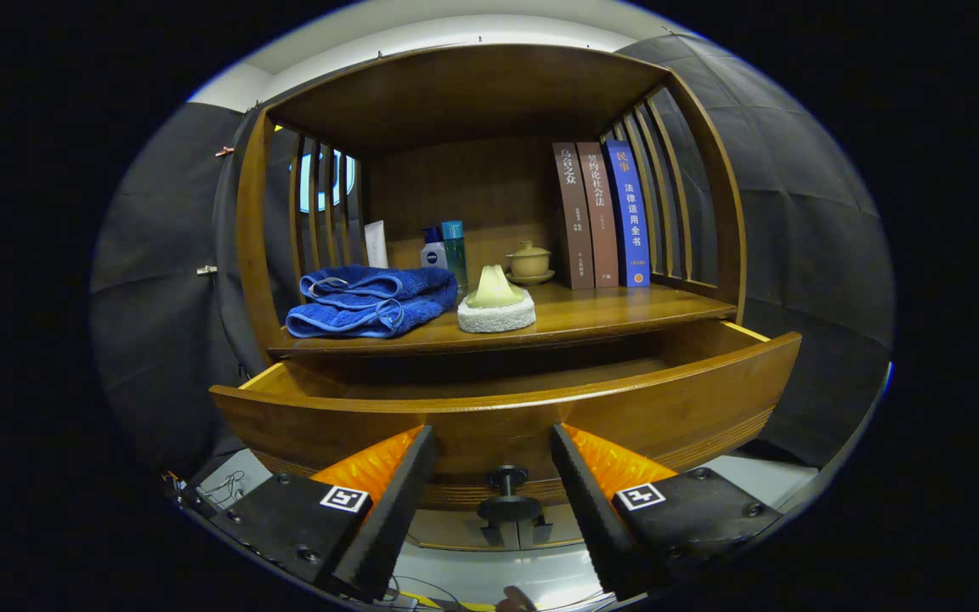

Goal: Pull open the drawer, take out the items inside it, and place them on the countertop above the cabinet.

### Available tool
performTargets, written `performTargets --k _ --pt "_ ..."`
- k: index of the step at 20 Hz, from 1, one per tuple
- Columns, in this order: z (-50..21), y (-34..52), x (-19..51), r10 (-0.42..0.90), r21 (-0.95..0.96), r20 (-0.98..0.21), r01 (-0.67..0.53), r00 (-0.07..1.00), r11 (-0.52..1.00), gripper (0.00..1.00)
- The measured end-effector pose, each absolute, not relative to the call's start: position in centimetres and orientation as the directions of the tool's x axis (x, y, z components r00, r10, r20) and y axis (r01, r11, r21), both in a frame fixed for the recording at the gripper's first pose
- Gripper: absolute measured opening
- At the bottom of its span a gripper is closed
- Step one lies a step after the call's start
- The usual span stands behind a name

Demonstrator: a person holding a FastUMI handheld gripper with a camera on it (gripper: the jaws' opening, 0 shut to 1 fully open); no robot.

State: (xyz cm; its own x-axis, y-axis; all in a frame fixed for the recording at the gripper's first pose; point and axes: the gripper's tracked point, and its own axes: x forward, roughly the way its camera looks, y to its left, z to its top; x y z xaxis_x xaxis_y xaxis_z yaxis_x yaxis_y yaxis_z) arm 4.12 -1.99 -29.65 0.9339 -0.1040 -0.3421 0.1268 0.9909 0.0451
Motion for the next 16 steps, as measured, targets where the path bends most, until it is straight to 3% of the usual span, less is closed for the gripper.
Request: performTargets --k 16 --pt "-31.0 -2.2 11.3 -0.079 0.048 -0.361 0.103 0.929 0.994 0.91"
